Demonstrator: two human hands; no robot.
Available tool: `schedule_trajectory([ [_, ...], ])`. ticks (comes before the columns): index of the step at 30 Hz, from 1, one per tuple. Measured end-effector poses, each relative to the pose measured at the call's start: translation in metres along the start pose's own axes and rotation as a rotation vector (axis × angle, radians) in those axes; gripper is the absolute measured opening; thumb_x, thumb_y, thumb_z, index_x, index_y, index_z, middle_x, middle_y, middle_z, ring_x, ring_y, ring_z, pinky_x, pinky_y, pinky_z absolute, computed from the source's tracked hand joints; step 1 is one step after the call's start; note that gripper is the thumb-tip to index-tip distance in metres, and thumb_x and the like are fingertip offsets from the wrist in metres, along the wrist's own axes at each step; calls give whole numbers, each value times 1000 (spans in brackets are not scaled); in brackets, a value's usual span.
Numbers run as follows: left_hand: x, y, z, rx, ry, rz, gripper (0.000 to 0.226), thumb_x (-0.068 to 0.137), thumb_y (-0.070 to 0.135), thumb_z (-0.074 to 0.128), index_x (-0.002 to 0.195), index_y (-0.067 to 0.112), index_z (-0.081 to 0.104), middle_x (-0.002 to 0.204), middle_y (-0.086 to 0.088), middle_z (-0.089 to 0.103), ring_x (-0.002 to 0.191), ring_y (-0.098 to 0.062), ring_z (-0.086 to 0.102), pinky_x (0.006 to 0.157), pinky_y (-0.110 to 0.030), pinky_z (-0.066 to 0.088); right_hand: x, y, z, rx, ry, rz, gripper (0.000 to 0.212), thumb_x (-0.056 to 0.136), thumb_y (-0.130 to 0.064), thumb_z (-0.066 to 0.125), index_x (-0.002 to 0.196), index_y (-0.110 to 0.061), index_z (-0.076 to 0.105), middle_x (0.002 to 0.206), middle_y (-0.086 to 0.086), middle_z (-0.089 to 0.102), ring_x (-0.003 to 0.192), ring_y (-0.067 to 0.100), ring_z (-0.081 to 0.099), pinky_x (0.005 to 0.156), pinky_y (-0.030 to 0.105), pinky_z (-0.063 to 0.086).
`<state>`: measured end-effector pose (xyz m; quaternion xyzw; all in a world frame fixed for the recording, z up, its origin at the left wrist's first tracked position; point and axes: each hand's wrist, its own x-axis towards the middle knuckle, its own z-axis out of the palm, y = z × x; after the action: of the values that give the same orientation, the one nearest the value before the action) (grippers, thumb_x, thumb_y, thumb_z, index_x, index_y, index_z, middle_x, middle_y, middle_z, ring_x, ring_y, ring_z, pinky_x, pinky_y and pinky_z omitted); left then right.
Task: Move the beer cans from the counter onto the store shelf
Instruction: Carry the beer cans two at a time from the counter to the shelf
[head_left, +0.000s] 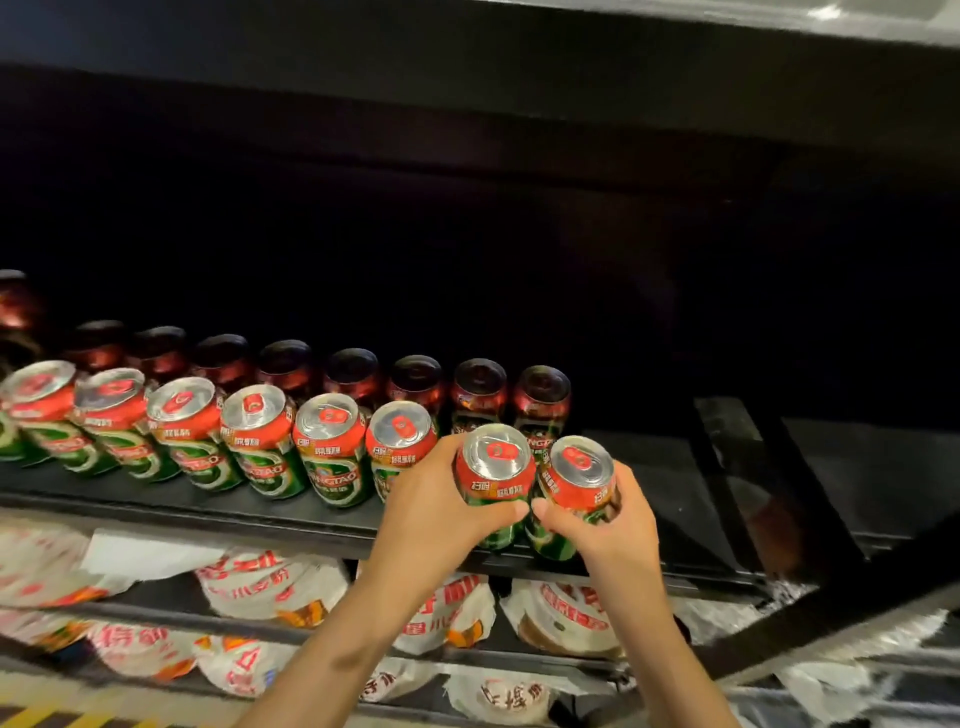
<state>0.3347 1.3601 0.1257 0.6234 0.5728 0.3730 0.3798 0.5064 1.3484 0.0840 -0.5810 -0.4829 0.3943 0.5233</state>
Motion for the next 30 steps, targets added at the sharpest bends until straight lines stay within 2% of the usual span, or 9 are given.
schedule_trajectory([
  [5, 10, -1, 3, 86, 11, 17, 59, 65, 33, 83, 112, 41, 48, 96, 27, 59, 90, 13, 56, 74, -5, 43, 13, 3, 5, 33, -12, -9, 59, 66, -8, 84, 116, -21, 56, 101, -4, 68, 90, -1, 65, 71, 9, 50],
  [10, 16, -7, 8, 125, -5, 2, 61, 65, 32, 82, 116, 35, 49, 96, 24, 57, 92, 5, 58, 76, -8, 45, 19, 7, 6, 28, -2, -7, 59, 66, -12, 85, 115, -27, 56, 103, -7, 68, 94, 2, 66, 74, 14, 52],
  [13, 18, -12, 9, 111, -23, -3, 61, 67, 28, 81, 116, 38, 46, 98, 26, 57, 95, 5, 58, 76, -6, 43, 19, 9, 8, 27, 5, -6, 58, 66, -14, 85, 113, -30, 55, 102, -9, 68, 94, 1, 65, 73, 15, 53],
  [17, 18, -12, 9, 81, -33, 20, 65, 73, 22, 79, 124, 37, 41, 110, 21, 56, 104, 4, 55, 83, -8, 44, 18, 13, 12, 27, 31, -3, 59, 65, -17, 85, 111, -36, 52, 103, -11, 66, 95, -2, 63, 73, 17, 54],
  [20, 16, -15, 10, 121, -55, 52, 62, 75, 19, 76, 115, 47, 38, 114, 22, 54, 111, 4, 51, 95, -18, 44, 15, 15, 15, 24, 37, -13, 61, 67, -16, 84, 113, -35, 50, 104, -13, 63, 96, -5, 61, 72, 12, 52],
  [22, 14, -16, 11, 174, -51, 51, 67, 77, 23, 75, 131, 38, 38, 130, 16, 49, 124, -1, 43, 106, -27, 39, 13, 15, 16, 31, 35, -16, 62, 67, -15, 84, 115, -34, 49, 105, -13, 63, 96, -6, 61, 72, 11, 52],
  [24, 12, -11, 9, 229, -36, 48, 83, 81, 26, 72, 147, 25, 21, 148, 9, 32, 137, -7, 28, 112, -24, 27, 13, 15, 17, 26, 37, -18, 63, 67, -16, 84, 116, -35, 48, 107, -12, 62, 97, -6, 61, 73, 12, 52],
  [26, 11, -3, 5, 273, -8, 114, 84, 84, 29, 67, 149, 24, 14, 152, 11, 24, 139, -5, 22, 106, -16, 22, 13, 15, 17, 21, 39, -25, 62, 68, -16, 84, 112, -38, 47, 106, -13, 62, 96, -7, 61, 72, 10, 51],
  [30, 17, 18, -17, 404, -16, 324, 64, 89, 35, 59, 144, 31, 26, 144, 17, 33, 129, 0, 32, 94, -9, 25, 13, 16, 16, 10, 39, -33, 62, 68, -17, 84, 114, -37, 48, 106, -12, 63, 95, -6, 61, 75, 9, 50],
])
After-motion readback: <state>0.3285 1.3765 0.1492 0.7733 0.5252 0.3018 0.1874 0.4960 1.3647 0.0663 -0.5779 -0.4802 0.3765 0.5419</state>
